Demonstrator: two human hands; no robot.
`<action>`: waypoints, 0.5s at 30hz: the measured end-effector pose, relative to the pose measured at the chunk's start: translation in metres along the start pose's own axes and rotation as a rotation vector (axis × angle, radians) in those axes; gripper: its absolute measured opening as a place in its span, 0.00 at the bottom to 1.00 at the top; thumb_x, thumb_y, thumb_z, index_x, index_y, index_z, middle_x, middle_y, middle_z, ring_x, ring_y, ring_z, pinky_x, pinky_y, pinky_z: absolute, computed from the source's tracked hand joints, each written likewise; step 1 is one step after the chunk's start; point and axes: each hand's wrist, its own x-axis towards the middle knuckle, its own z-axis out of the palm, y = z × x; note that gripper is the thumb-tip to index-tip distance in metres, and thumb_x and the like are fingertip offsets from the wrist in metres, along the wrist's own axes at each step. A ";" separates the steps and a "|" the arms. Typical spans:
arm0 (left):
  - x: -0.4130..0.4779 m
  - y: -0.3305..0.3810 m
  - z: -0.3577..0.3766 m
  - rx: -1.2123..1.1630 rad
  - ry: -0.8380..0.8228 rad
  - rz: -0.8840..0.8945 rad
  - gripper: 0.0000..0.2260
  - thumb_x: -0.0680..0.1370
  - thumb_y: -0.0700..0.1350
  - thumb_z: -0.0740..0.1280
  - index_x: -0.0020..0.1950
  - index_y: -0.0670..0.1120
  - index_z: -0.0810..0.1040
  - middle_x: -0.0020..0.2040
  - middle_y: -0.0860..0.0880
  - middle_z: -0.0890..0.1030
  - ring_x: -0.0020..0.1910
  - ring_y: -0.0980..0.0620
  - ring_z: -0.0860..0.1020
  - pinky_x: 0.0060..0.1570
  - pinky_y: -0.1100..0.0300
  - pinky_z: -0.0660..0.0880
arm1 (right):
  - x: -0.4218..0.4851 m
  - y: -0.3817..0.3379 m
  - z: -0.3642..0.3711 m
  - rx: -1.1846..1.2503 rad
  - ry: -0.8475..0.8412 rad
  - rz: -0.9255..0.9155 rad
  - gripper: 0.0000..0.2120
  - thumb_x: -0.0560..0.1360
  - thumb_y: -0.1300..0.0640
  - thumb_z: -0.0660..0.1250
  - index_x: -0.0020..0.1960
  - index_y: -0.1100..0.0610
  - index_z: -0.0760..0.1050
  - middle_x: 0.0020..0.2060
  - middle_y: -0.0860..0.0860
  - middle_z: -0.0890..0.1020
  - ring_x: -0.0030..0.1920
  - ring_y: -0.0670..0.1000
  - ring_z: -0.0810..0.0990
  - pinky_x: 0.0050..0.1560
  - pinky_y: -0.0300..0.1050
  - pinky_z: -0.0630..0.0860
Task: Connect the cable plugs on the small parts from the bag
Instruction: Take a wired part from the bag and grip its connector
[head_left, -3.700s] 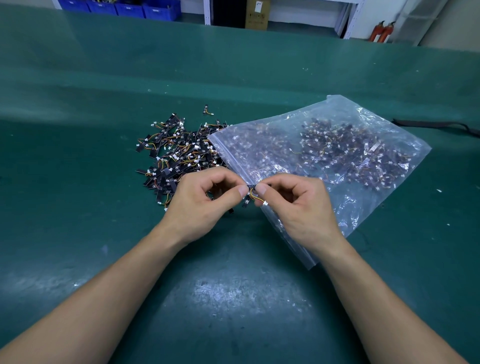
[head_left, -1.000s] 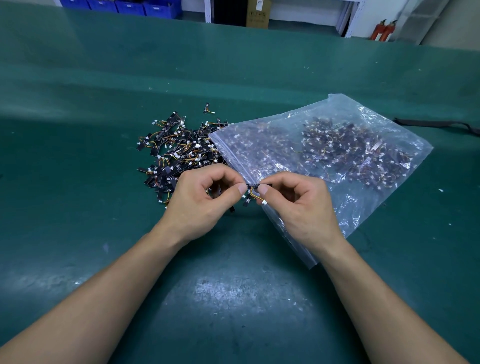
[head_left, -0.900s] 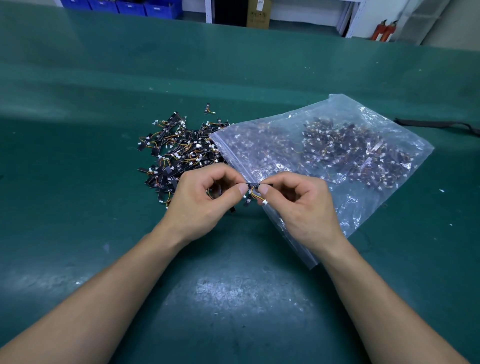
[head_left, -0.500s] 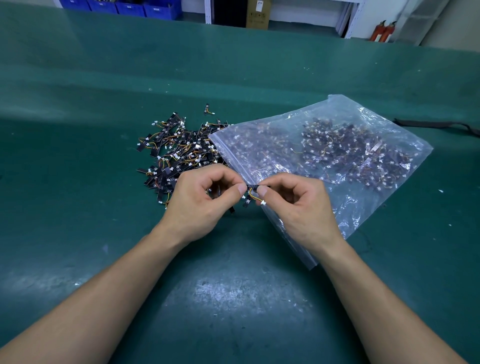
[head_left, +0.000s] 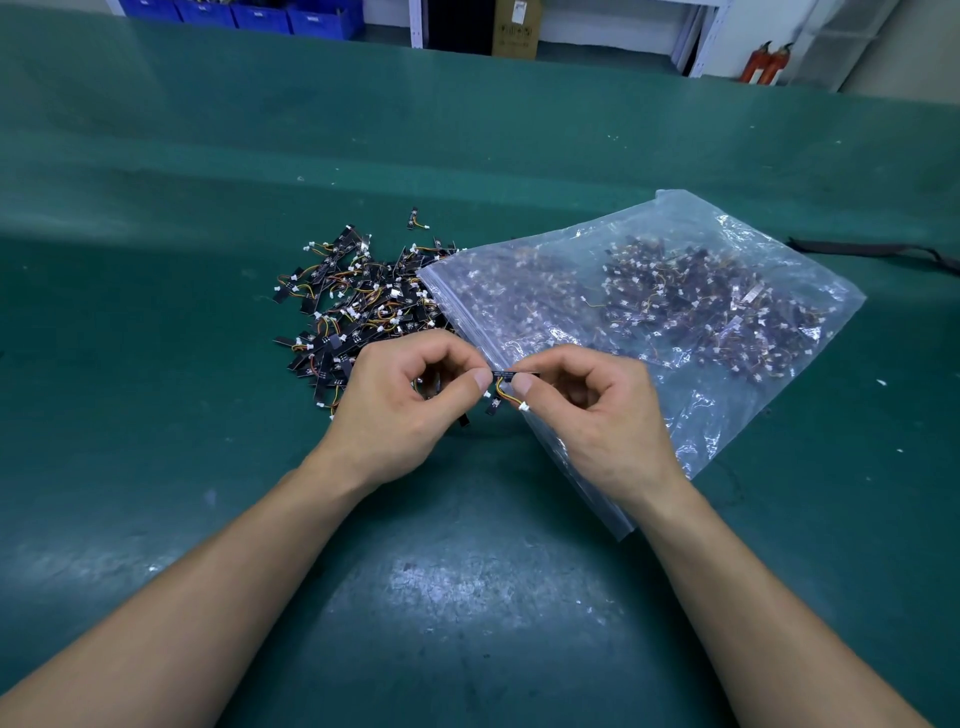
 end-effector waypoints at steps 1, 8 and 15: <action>0.000 0.000 0.000 0.000 0.004 0.000 0.06 0.75 0.42 0.70 0.40 0.52 0.80 0.35 0.51 0.80 0.34 0.51 0.75 0.37 0.56 0.73 | 0.000 0.000 0.000 0.007 -0.001 0.001 0.03 0.73 0.55 0.72 0.43 0.53 0.84 0.36 0.53 0.85 0.36 0.64 0.79 0.38 0.59 0.76; -0.001 0.000 0.000 -0.014 -0.018 -0.019 0.05 0.75 0.43 0.70 0.41 0.51 0.81 0.36 0.51 0.80 0.35 0.48 0.75 0.38 0.53 0.73 | 0.001 -0.001 0.000 -0.030 -0.006 -0.019 0.05 0.73 0.55 0.71 0.40 0.51 0.84 0.33 0.51 0.84 0.34 0.60 0.77 0.35 0.50 0.73; 0.000 0.000 0.000 -0.013 -0.005 -0.010 0.05 0.75 0.43 0.70 0.40 0.51 0.81 0.35 0.50 0.80 0.35 0.46 0.75 0.37 0.51 0.73 | 0.001 0.000 0.000 -0.030 -0.005 -0.022 0.05 0.74 0.55 0.71 0.40 0.51 0.84 0.32 0.49 0.84 0.32 0.58 0.76 0.33 0.48 0.71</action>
